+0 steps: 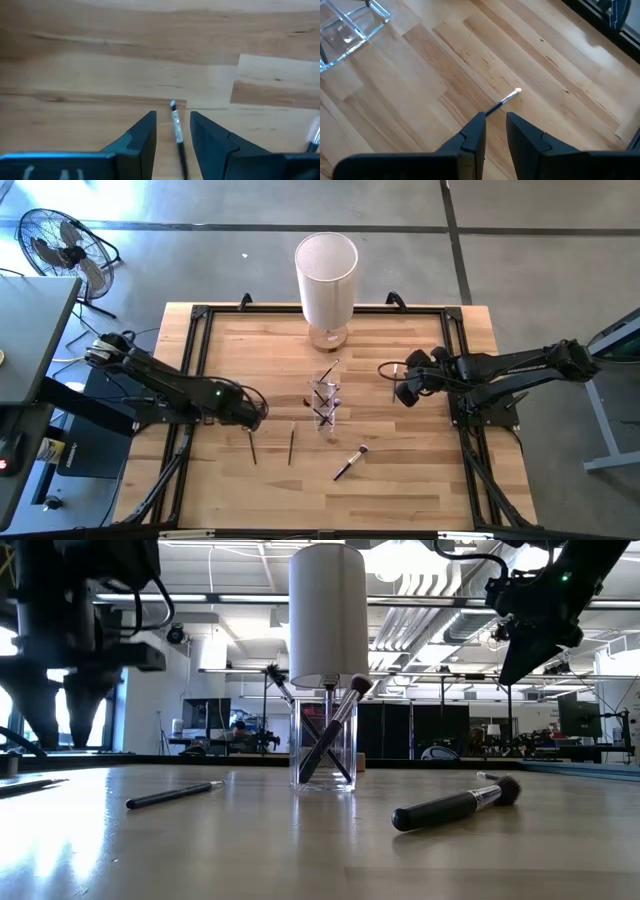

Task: Put items in baskets/containers
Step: Put the black eyeshadow brush into the transparent organizer

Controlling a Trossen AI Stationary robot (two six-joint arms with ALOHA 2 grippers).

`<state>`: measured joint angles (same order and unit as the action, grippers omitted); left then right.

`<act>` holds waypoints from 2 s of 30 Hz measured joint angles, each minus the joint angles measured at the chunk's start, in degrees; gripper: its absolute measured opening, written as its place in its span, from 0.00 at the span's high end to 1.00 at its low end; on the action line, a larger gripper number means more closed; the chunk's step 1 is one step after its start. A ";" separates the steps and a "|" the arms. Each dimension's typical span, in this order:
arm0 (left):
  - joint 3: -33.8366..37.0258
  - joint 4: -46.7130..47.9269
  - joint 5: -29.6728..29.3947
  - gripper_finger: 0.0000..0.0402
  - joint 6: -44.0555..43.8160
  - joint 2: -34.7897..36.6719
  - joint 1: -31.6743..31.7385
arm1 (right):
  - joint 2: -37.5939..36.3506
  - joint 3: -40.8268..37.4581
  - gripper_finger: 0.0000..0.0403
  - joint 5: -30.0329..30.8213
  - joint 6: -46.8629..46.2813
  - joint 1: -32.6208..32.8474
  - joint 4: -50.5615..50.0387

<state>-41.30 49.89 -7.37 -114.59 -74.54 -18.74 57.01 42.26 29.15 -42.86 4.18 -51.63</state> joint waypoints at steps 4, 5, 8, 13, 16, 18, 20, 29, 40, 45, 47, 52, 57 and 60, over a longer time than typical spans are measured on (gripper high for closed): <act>4.60 -5.23 0.88 0.72 -4.38 0.01 0.00 | 0.00 0.00 0.82 -0.14 0.93 0.01 -0.01; 5.46 -6.29 0.92 0.72 -5.19 0.02 0.00 | 0.00 0.00 0.82 -0.14 1.03 -0.01 -0.01; 7.13 -9.06 0.89 0.72 -6.95 0.02 0.00 | 0.00 0.00 0.82 -0.29 2.29 0.01 -0.01; 8.07 -10.91 0.83 0.72 -7.23 0.02 0.02 | 0.00 0.00 0.82 -0.48 3.02 0.01 -0.05; 8.07 -11.62 0.63 0.72 -7.26 -0.85 0.02 | 0.00 0.00 0.82 -0.47 3.45 0.00 -0.08; 8.01 -11.81 0.51 0.72 -7.32 -1.43 0.01 | 0.00 0.00 0.82 -0.47 3.51 0.01 -0.10; 8.01 -11.96 0.89 0.72 -7.45 -2.30 0.02 | 0.00 0.00 0.82 -0.47 3.53 0.00 -0.08; 6.99 -11.38 1.09 0.72 -7.43 -6.24 0.02 | 0.02 0.00 0.82 -0.12 4.74 0.00 -0.06; 5.25 -11.10 0.37 0.99 -7.05 -7.15 0.00 | 0.02 0.00 0.82 -0.13 4.99 0.01 -0.04; 5.25 -11.14 1.18 1.00 -7.06 -7.15 0.00 | 0.02 0.00 0.82 -0.14 4.99 0.00 -0.03; 5.25 -11.13 1.50 1.00 -5.92 -7.15 0.02 | 0.02 0.00 0.82 -0.14 4.91 0.00 -0.03; 4.45 -10.96 1.26 1.00 6.05 -7.06 0.02 | 0.02 0.00 0.82 -0.14 4.41 -0.01 -0.03; 0.30 -14.20 0.53 1.00 23.25 -6.81 0.02 | 0.02 0.00 0.82 -0.14 4.38 -0.01 0.04; -1.72 -15.62 -2.69 1.00 34.15 -6.82 0.37 | 0.02 0.00 0.82 0.22 4.38 -0.01 0.31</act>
<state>-43.02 34.27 -10.06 -80.44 -81.36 -18.37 57.03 42.26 29.37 -38.48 4.17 -51.32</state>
